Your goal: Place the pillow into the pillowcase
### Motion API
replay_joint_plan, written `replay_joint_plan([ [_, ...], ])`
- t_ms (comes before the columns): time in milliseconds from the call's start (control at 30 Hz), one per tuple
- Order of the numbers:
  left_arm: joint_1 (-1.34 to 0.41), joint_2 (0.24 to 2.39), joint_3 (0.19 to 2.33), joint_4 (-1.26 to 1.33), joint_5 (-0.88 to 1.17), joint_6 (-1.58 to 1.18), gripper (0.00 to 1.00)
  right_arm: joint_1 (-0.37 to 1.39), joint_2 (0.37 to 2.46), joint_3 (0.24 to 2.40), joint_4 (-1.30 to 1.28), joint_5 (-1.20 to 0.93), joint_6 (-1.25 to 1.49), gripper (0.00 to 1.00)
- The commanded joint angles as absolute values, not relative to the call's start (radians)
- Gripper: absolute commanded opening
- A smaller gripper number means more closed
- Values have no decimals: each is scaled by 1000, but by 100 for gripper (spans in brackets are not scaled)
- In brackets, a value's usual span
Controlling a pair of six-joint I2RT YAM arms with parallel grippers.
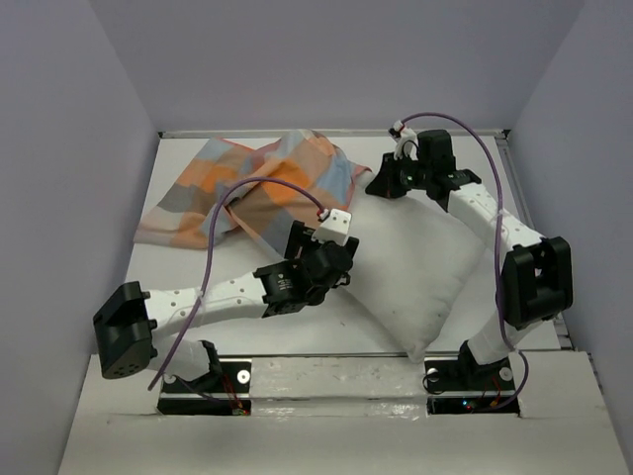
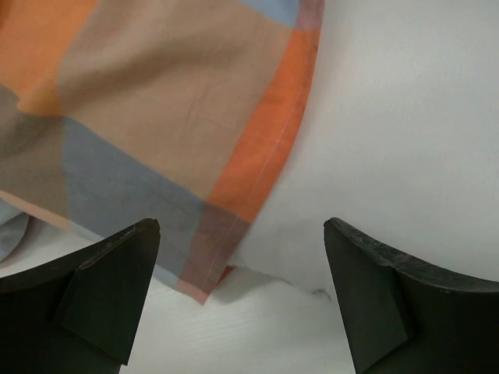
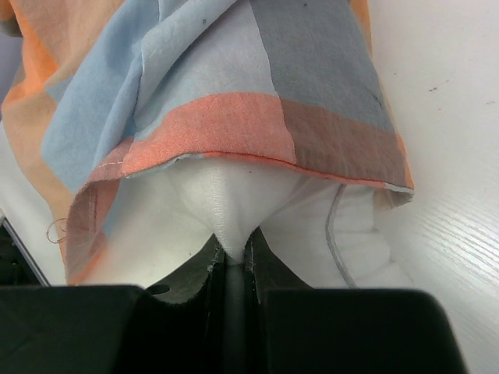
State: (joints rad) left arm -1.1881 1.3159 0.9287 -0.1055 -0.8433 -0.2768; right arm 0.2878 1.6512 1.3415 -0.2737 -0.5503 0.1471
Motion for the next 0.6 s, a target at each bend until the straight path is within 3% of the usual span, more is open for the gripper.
replay_joint_plan([
  [0, -1065, 1348, 966, 188, -800, -149, 98, 288, 1586, 1306, -178, -630, 201, 0],
  [200, -959, 1489, 1074, 316, -669, -55, 88, 322, 1574, 1227, -98, -683, 249, 0],
  [333, -939, 1561, 1164, 382, -634, -5, 59, 377, 1585, 1198, -84, -667, 245, 0],
  [367, -930, 1581, 1179, 393, -629, -5, 42, 386, 1582, 1190, -69, -660, 248, 0],
  [433, -920, 1595, 1224, 410, -606, -5, 21, 412, 1577, 1169, -54, -658, 256, 0],
  [467, -916, 1603, 1242, 411, -598, -5, 2, 422, 1571, 1164, -43, -658, 261, 0],
  [567, -920, 1574, 1304, 410, -540, -40, 0, 477, 1560, 1132, -11, -661, 273, 0],
])
